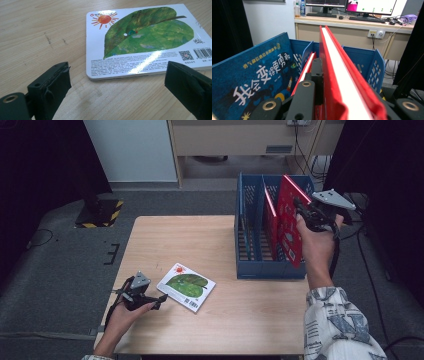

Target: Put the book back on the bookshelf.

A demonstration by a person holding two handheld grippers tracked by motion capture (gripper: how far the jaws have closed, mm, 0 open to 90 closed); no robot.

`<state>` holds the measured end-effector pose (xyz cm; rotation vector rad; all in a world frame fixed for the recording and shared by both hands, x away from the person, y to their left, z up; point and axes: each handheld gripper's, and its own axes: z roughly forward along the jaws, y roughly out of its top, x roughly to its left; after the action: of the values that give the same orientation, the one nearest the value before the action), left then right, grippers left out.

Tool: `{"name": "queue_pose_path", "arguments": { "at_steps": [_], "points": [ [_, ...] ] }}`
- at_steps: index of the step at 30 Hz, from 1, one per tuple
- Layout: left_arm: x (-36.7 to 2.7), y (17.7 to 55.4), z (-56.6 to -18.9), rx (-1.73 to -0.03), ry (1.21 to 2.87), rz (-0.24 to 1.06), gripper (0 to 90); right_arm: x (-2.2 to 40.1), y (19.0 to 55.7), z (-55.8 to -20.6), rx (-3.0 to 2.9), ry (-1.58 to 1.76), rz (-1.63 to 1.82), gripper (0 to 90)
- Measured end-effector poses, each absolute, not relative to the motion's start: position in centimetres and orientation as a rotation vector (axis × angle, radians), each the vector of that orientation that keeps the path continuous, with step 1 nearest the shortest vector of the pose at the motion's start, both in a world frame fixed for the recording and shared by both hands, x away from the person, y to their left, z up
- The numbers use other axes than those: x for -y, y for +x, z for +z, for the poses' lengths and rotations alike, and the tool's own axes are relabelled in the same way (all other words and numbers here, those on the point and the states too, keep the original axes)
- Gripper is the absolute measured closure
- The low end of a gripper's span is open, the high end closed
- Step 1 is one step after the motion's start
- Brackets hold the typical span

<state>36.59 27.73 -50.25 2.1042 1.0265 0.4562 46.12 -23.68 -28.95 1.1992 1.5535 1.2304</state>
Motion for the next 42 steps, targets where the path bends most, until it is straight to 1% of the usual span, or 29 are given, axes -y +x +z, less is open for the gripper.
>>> {"name": "queue_pose_path", "arguments": {
  "at_steps": [10,22,42],
  "points": [
    [-27.7,36.5,-50.2,-1.024,2.103,0.461,5.7,23.6,47.7,-28.9,-1.513,1.224,1.251,79.8],
    [-27.4,36.6,-50.3,-1.014,2.123,0.461,5.7,23.1,50.0,-30.0,-1.477,1.249,1.261,79.8],
    [-27.3,36.6,-50.4,-1.012,2.127,0.465,5.7,21.3,52.0,-31.6,-1.426,1.252,1.232,79.7]
  ]
}}
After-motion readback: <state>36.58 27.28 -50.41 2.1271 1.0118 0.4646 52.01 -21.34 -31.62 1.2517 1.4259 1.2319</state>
